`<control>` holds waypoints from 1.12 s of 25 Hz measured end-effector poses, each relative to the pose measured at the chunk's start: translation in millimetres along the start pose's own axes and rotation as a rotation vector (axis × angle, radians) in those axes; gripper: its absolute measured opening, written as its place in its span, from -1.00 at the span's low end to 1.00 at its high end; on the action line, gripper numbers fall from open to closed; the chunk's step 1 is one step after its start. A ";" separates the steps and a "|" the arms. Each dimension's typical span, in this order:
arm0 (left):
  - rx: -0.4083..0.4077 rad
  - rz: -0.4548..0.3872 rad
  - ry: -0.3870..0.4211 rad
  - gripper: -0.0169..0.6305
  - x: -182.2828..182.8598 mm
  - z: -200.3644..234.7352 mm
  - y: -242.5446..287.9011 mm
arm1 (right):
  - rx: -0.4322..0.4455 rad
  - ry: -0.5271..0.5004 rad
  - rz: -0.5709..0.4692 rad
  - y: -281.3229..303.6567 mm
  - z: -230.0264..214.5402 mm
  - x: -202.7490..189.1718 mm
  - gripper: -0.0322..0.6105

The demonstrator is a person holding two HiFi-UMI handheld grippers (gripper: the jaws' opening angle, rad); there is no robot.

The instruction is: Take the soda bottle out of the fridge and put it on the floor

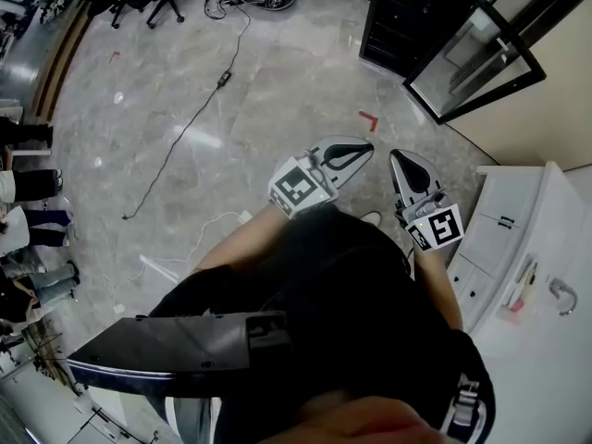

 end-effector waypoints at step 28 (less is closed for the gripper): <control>-0.099 -0.017 0.012 -0.93 2.6 76.1 -54.0 | -0.101 0.023 -0.034 74.9 19.1 -7.1 -0.86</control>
Point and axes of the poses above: the fingertips, and each gripper's own axes: y forward along the fingers, z to its left, x out of its top, the point moved 5 cm from there along -y, backward along the fingers, and after that the axes turned 15 degrees about -x, right-handed, at the moved point
